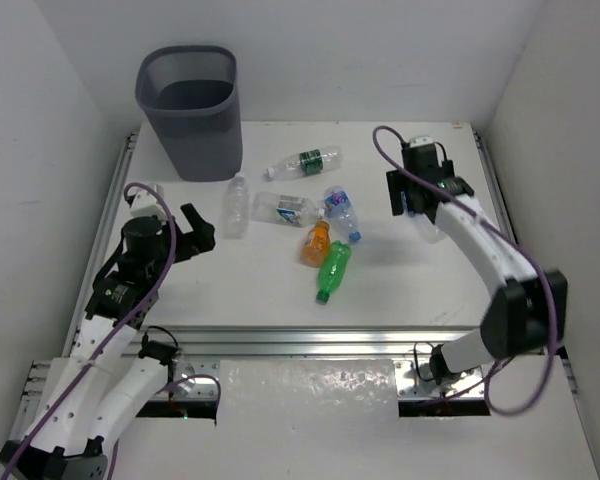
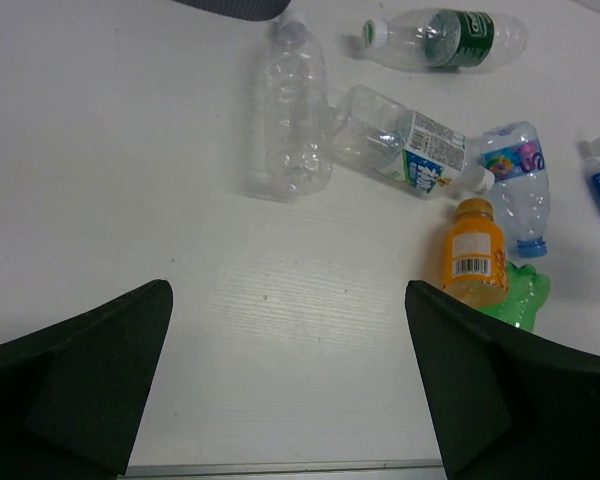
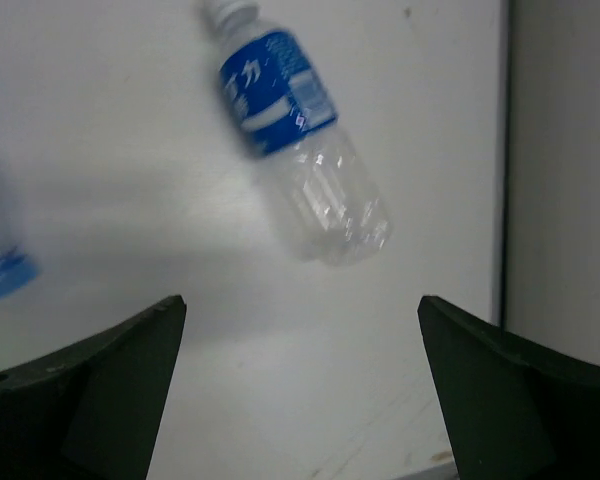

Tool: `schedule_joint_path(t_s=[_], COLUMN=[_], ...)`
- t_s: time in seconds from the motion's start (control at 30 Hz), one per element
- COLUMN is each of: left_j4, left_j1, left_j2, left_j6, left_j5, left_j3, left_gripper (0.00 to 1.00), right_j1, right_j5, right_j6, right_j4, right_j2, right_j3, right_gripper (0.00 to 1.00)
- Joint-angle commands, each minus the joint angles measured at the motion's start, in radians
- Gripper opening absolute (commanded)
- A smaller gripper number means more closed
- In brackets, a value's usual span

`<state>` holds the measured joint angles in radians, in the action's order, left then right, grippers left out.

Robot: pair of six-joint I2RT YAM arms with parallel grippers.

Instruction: Put the plastic bottles in the bin

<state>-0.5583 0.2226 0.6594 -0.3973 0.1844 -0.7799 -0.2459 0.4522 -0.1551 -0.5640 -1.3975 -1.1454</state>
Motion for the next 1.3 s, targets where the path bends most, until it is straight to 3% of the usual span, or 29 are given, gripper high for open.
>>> schedule_joint_path(t_s=[0.0, 0.2, 0.3, 0.37, 0.43, 0.47, 0.5, 0.57, 0.6, 0.63, 0.7, 0.73, 0.77, 0.8, 0.87, 1.03, 1.2, 1.23, 1.27], left_j4=[0.052, 0.061, 0.061, 0.063, 0.063, 0.063, 0.066, 0.072, 0.080, 0.095, 0.208, 0.260, 0.329, 0.474, 0.605, 0.787, 0.725, 0.739, 0.794], left_j1=[0.011, 0.021, 0.021, 0.021, 0.021, 0.021, 0.021, 0.021, 0.021, 0.021, 0.026, 0.027, 0.032, 0.050, 0.082, 0.198, 0.244, 0.250, 0.273], left_j2=[0.008, 0.002, 0.011, 0.023, 0.038, 0.045, 0.052, 0.075, 0.086, 0.109, 0.141, 0.181, 0.201, 0.225, 0.291, 0.373, 0.431, 0.436, 0.451], left_j6=[0.015, 0.017, 0.018, 0.020, 0.020, 0.020, 0.021, 0.021, 0.011, 0.000, -0.053, -0.081, -0.116, -0.188, -0.242, -0.268, -0.226, -0.230, -0.241], left_j5=[-0.060, -0.060, -0.063, -0.065, -0.069, -0.074, -0.089, -0.158, -0.199, -0.261, -0.501, -0.578, -0.727, -0.782, -0.832, -0.791, -0.769, -0.780, -0.837], left_j3=[-0.021, -0.015, -0.016, -0.018, -0.022, -0.024, -0.027, -0.047, -0.071, -0.084, -0.108, -0.111, -0.110, -0.108, -0.120, -0.206, -0.286, -0.280, -0.272], left_gripper=[1.00, 1.00, 1.00, 1.00, 1.00, 1.00, 1.00, 1.00, 1.00, 1.00, 1.00, 1.00, 1.00, 1.00, 1.00, 1.00, 0.99, 0.97, 0.80], right_j1=[0.037, 0.128, 0.142, 0.145, 0.151, 0.151, 0.149, 0.145, 0.125, 0.113, 0.076, 0.065, 0.053, 0.016, -0.044, -0.239, -0.332, -0.339, -0.346], right_j5=[0.198, 0.073, 0.033, 0.032, -0.009, -0.026, -0.061, -0.205, -0.277, -0.450, -0.701, -0.854, -1.121, -1.230, -1.395, -1.457, -1.492, -1.495, -1.501], right_j6=[0.184, 0.247, 0.238, 0.236, 0.215, 0.209, 0.195, 0.126, 0.102, 0.063, 0.000, -0.079, -0.137, -0.200, -0.338, -0.431, -0.452, -0.454, -0.475], right_j4=[0.001, -0.036, -0.054, -0.053, -0.063, -0.065, -0.073, -0.077, -0.059, 0.016, 0.126, 0.207, 0.387, 0.474, 0.659, 0.757, 0.786, 0.788, 0.815], right_j2=[-0.277, -0.592, -0.653, -0.695, -0.702, -0.692, -0.675, -0.563, -0.501, -0.345, -0.183, -0.110, 0.008, 0.049, 0.110, 0.140, 0.161, 0.160, 0.152], right_j3=[-0.195, -0.359, -0.367, -0.360, -0.356, -0.350, -0.347, -0.305, -0.268, -0.222, -0.052, 0.007, 0.121, 0.165, 0.216, 0.167, 0.115, 0.107, 0.090], right_gripper=[0.99, 0.99, 0.98, 0.92, 0.78, 0.52, 0.40, 0.26, 0.26, 0.26, 0.26, 0.26, 0.26, 0.27, 0.27, 0.27, 0.28, 0.29, 0.29])
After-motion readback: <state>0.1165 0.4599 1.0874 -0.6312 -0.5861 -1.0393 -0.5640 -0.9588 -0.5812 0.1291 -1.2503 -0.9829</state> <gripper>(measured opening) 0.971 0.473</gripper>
